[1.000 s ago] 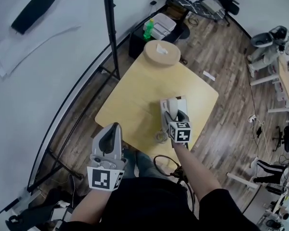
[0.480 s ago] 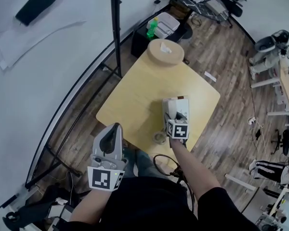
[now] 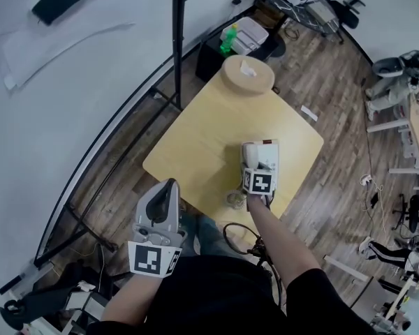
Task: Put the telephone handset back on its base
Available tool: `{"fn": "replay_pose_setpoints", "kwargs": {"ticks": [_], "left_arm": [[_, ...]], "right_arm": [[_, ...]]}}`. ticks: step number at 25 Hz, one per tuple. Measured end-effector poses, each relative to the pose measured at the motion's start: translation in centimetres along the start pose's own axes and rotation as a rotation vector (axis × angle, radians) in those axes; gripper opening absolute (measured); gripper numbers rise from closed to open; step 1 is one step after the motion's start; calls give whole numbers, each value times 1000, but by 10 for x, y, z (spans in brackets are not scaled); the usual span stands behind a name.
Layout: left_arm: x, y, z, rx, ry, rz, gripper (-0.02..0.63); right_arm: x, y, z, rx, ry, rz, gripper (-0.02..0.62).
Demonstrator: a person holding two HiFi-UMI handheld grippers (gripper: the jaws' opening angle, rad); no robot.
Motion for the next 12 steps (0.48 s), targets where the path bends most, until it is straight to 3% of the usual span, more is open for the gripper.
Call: {"fn": "replay_pose_setpoints", "kwargs": {"ticks": [8,12], "left_arm": [[5,-1,4,2,-9,-13,0],[3,0,5,8,-10,-2,0]], "right_arm": [[-6,2,0,7,-22,-18,227],[-12,-5,-3,10,-50,28,235]]}}
Point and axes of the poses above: the fingertips, and each gripper's own axes: y forward along the fingers, z to its right, x out of its underside, the point moved 7 cm from there along -y, backward along the fingers, and after that the axes turned 6 degrees about -y, right-handed, at the moved point
